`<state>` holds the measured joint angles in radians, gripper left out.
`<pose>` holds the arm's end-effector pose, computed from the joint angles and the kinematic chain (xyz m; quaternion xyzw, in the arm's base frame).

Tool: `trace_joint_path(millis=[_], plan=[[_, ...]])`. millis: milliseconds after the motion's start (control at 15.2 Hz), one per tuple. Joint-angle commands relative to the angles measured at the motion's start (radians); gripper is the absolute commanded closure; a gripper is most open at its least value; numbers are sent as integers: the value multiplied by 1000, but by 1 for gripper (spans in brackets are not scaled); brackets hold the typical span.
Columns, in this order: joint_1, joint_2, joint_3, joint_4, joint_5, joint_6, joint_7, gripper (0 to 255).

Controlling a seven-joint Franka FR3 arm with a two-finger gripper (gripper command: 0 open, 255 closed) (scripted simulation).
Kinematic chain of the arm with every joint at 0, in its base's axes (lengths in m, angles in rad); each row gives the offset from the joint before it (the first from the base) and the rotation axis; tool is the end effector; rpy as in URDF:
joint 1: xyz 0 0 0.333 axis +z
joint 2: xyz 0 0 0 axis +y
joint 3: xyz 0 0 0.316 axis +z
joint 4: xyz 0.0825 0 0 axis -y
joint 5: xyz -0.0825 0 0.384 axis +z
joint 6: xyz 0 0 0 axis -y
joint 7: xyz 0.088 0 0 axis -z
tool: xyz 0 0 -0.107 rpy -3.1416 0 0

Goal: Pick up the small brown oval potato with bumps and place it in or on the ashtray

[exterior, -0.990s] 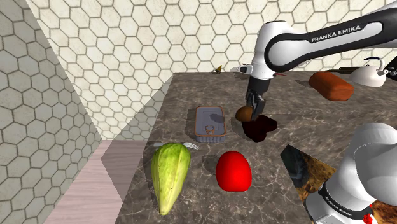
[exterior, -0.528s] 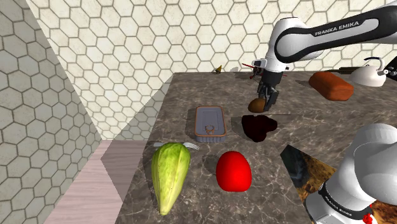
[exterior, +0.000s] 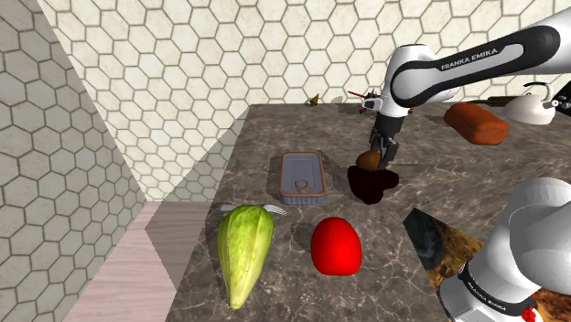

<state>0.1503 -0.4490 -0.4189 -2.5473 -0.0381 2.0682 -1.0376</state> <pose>0.3840 -0.1060 0.4067 -0.9120 -0.4026 -0.0176 0.0767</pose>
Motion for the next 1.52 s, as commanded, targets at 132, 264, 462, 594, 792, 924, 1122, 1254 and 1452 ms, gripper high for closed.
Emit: trace_joint_path(millis=[132,264,462,594,792,924,1122,1254,1452], plan=[[5,34,-13,-30,7,63,-14,255],[7,47,-18,-43,10,88,-21,255],[7,47,-18,-43,10,88,-21,255],[7,47,-18,-43,10,88,-21,255],[7,47,-18,-43,10,88,-21,0],[7,47,-18,-43,10,88,-21,0],[7,47,-18,-43,10,88,-21,0],[-1,14,-10,3,1,11,-12,0],[-5,-8,-4,48,-4,-55,-7,0]])
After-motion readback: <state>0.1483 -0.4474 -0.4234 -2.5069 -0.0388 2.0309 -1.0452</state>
